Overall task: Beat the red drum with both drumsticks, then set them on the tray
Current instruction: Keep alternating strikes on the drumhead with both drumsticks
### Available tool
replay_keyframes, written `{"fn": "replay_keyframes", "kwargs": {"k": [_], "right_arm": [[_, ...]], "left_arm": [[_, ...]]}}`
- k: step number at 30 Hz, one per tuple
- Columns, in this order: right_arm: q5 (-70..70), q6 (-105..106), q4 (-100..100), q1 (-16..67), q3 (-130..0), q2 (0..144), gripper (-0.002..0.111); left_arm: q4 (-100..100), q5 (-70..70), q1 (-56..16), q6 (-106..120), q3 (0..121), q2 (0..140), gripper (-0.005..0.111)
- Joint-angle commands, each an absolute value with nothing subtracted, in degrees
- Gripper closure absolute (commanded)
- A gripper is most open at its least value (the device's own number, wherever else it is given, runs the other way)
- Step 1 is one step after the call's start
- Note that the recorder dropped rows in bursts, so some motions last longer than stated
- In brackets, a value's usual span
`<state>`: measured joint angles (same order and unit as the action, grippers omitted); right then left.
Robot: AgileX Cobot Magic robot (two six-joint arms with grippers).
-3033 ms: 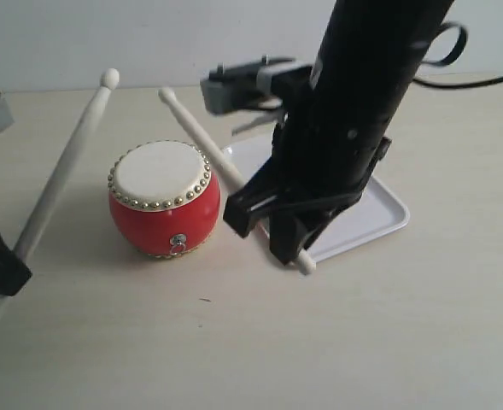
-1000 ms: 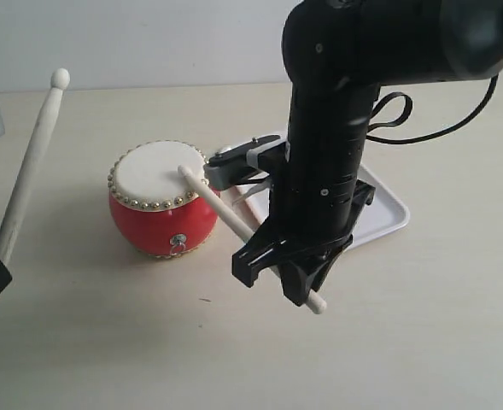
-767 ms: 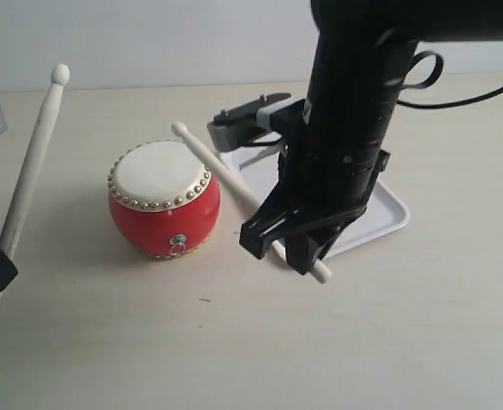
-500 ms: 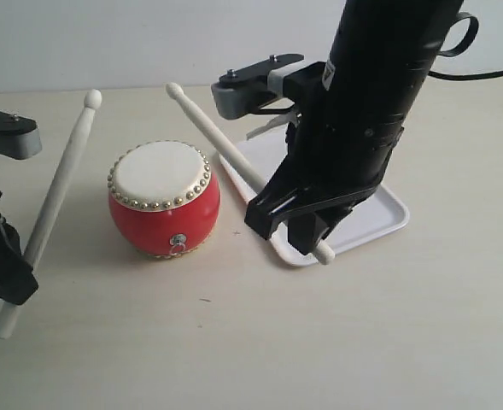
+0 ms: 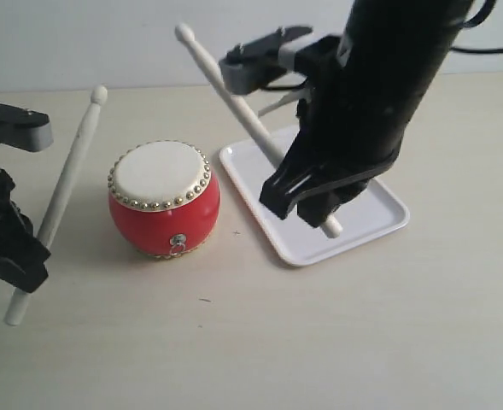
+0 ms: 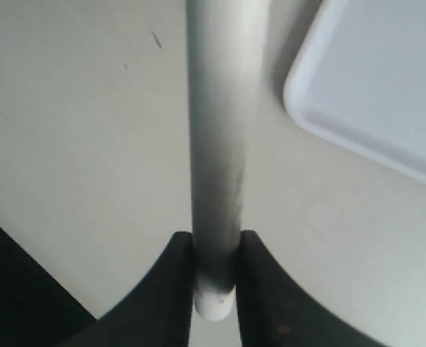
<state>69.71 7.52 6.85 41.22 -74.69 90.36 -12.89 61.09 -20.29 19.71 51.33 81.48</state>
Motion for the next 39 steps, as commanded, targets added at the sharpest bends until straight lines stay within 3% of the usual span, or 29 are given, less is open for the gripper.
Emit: {"fn": "replay_keyframes", "kwargs": {"k": [1,4,6,10,14,22,30,39], "right_arm": [[70.0,6.5,6.3,41.4,-74.9,83.3,0.108],[70.0,5.9,6.3,41.4,-74.9,82.7,0.108],[70.0,5.9,6.5,41.4,-74.8,82.8,0.108],[70.0,6.5,7.8,41.4,-72.7,86.0,0.108],[70.0,11.2,14.6,41.4,-71.3,98.1,0.108],[70.0,13.0,14.5,41.4,-71.3,113.0,0.108],[70.0,13.2,16.4,41.4,-71.3,102.8,0.108],[70.0,10.2,9.3,41.4,-71.3,88.6,0.108]], "left_arm": [[-13.8,64.2,-20.6,21.2,53.7,93.9,0.107],[-15.7,69.7,-20.6,22.7,56.1,103.4,0.107],[-18.0,70.0,-20.6,25.5,57.0,102.1,0.107],[-17.2,70.0,-20.5,24.2,55.6,89.8,0.107],[-16.8,65.6,-20.5,22.0,48.2,72.0,0.107],[-15.7,62.9,-20.5,19.7,38.9,61.9,0.107],[-15.6,58.8,-20.5,19.4,37.5,62.1,0.107],[-17.5,59.4,-20.7,22.4,47.2,80.1,0.107]]}}
